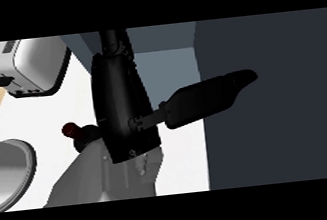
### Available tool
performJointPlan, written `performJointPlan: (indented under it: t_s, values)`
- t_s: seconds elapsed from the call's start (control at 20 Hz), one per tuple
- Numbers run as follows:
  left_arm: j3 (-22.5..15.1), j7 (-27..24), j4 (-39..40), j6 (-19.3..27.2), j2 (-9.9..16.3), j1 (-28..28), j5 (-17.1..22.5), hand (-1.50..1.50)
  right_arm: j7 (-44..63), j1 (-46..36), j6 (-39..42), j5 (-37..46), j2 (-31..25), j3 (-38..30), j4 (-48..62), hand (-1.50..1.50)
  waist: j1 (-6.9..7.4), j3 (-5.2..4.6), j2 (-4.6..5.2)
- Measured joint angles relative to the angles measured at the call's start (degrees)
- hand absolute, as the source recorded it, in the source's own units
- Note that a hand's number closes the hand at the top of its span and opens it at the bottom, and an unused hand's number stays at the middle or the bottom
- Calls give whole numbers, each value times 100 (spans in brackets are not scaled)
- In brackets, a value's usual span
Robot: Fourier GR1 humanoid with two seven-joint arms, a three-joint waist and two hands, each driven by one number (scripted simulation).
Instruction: Pick up the wine, place it into the cabinet and close the cabinet
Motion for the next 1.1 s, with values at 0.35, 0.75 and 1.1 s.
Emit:
performJointPlan:
  t_s: [0.35, 0.75, 1.1]
  values:
    - [7, 251, -494, -145, -15, 430, -557, -150, 126, -185, -135, 60, -31, 35, 9, -150, 34, 4, -3]
    - [347, 499, -1189, -651, 68, 884, -926, -150, 362, -346, -302, 100, -76, 88, -13, -150, 36, 3, -4]
    - [547, 468, -1752, -1003, 218, 1473, -1030, -150, 287, -320, -336, 119, -134, 99, -23, -150, 29, -1, 11]
